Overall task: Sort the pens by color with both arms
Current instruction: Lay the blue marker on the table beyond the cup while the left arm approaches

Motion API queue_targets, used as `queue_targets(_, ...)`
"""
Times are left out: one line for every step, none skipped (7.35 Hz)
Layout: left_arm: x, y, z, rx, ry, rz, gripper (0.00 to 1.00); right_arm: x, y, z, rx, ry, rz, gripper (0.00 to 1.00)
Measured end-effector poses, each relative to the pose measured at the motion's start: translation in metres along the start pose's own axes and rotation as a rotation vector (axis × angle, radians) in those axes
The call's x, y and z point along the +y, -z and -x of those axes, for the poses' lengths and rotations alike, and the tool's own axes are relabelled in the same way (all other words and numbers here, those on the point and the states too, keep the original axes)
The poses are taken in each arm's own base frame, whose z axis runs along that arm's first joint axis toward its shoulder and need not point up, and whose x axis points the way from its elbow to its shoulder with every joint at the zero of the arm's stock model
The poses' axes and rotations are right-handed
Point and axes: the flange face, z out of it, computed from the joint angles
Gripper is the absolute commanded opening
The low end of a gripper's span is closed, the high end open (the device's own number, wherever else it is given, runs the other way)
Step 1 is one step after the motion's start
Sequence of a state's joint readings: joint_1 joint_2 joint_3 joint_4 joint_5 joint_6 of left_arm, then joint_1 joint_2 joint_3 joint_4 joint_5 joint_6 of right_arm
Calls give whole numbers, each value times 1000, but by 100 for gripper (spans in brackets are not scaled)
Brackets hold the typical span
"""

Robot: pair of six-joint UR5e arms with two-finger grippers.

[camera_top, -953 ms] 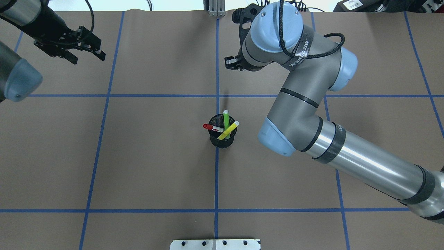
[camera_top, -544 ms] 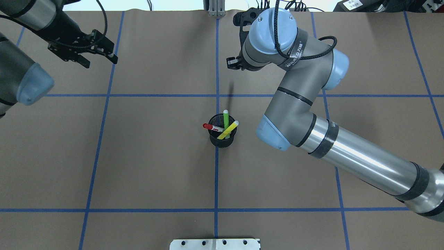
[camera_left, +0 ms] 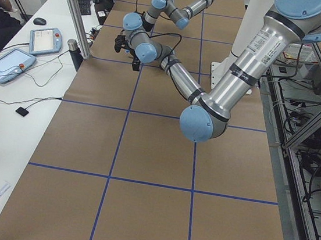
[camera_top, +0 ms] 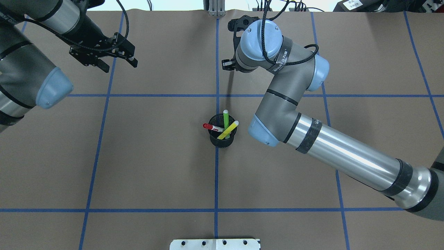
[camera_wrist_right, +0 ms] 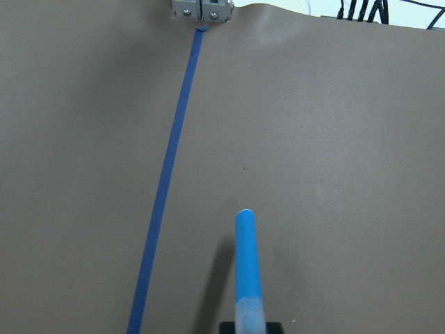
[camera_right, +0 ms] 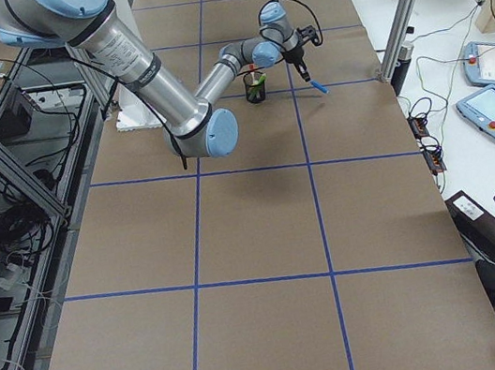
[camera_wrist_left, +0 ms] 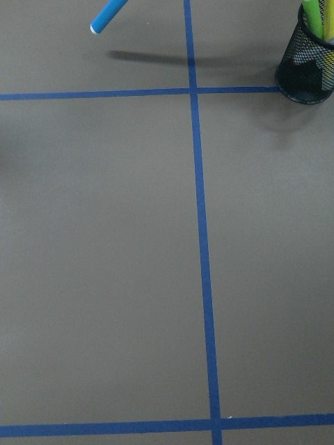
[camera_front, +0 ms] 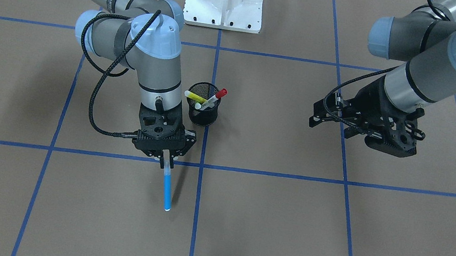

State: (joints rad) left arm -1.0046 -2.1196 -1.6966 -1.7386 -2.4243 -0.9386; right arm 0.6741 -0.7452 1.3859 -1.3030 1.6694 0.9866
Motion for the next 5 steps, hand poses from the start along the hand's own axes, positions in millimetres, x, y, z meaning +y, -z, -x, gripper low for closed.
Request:
queue_targets(-2, -1, -3, 0, -1, 1, 100, 4, -2, 2, -5, 3, 11, 57)
queue_targets(-4, -3, -4, -1, 0, 3, 100, 8, -3, 1, -13, 9, 28, 74)
queue_targets(-5, -5, -5, -2, 0, 5, 100, 12, -3, -1, -25, 14, 48, 86)
queue_targets(-5, -6, -9, 0, -3, 7, 100, 15, 0, -1, -42, 16, 68, 91)
queue_targets(-5, -10, -15, 2, -7, 13, 100, 19, 6, -7, -64, 14, 95, 92)
